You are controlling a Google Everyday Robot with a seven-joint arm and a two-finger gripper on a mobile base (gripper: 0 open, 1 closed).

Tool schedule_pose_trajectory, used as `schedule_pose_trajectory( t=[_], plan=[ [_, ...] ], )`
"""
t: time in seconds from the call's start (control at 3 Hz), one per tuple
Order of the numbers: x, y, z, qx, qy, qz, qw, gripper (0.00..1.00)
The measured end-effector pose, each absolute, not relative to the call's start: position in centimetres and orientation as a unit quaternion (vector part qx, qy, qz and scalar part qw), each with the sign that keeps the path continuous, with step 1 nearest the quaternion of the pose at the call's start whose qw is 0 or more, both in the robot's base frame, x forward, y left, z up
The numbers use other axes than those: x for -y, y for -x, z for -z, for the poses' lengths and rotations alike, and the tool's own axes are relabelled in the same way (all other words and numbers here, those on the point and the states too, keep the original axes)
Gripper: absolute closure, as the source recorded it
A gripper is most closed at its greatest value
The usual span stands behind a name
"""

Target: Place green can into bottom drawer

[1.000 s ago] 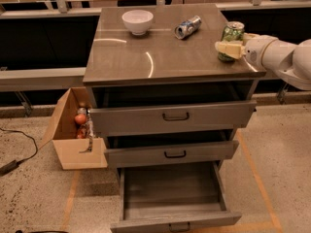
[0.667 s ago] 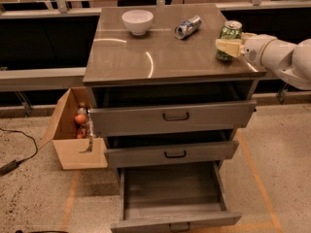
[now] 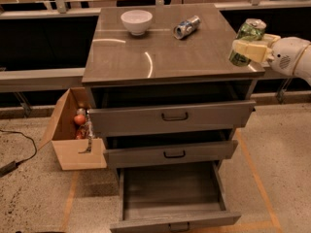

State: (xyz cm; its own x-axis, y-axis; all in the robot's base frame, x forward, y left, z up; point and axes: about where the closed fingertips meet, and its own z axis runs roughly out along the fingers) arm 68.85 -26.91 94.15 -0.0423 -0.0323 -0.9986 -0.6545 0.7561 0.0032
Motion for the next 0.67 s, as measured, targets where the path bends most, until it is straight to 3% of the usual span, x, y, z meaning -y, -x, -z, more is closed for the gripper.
schedule_pose_trajectory(
  t=[0.33,0.67],
  plan=[
    [26.13,-61.13,-93.36,-0.666,0.277,-0.312,0.618,1.0],
    [25.8,-61.1,-93.34,-0.666,0.283,-0.314,0.615,1.0]
  ],
)
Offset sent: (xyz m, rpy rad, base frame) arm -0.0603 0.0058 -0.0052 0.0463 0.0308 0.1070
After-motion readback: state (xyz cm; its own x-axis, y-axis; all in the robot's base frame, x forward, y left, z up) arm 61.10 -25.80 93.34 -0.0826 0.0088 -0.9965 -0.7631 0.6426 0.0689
